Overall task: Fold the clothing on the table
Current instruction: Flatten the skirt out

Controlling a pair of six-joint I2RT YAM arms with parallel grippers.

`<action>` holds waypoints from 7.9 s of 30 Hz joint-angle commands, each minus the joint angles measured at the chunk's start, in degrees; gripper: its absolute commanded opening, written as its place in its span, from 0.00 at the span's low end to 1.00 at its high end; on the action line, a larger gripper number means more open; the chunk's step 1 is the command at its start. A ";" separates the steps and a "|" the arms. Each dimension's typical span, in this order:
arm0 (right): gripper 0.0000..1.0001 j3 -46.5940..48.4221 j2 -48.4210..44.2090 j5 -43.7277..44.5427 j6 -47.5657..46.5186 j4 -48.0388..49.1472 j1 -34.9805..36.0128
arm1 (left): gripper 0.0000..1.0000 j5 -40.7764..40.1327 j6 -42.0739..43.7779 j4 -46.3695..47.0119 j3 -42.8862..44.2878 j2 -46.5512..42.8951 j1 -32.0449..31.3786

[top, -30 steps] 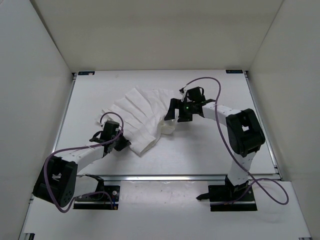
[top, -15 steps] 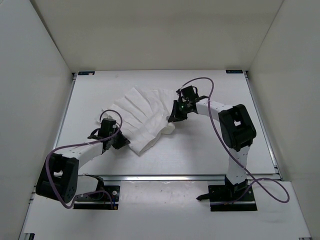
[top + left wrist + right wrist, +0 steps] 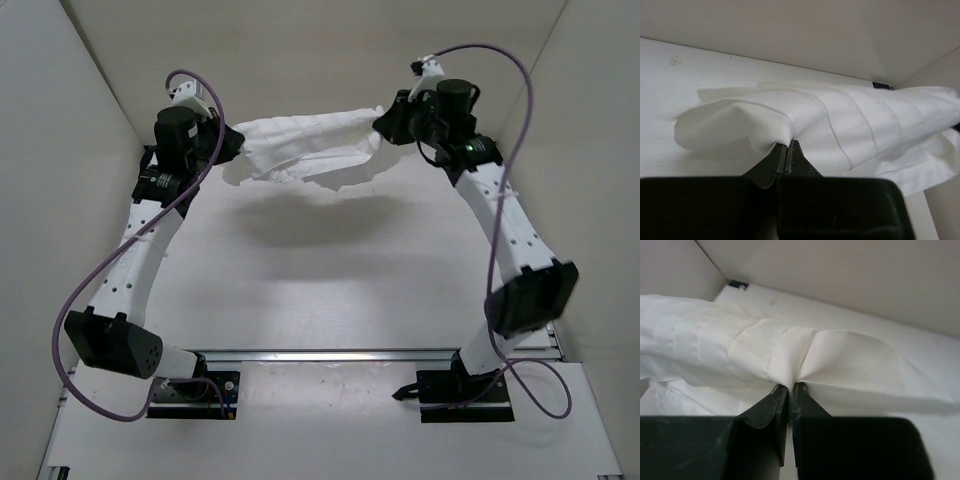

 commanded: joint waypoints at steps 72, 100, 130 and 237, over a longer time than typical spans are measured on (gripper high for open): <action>0.00 -12.78 23.35 -0.16 -3.88 -5.86 -4.23 | 0.00 4.58 0.42 -5.10 -12.50 31.38 -7.61; 0.64 -41.21 -7.22 -5.07 6.31 2.28 -3.09 | 0.72 11.96 0.94 0.34 -28.28 7.13 -1.28; 0.41 -52.04 -3.88 0.99 19.50 11.62 0.87 | 0.67 17.93 -3.09 10.89 -34.55 14.15 4.61; 0.63 -86.67 -45.99 -7.27 15.28 6.96 -0.45 | 0.72 13.02 -13.73 7.73 -67.25 -28.83 -8.76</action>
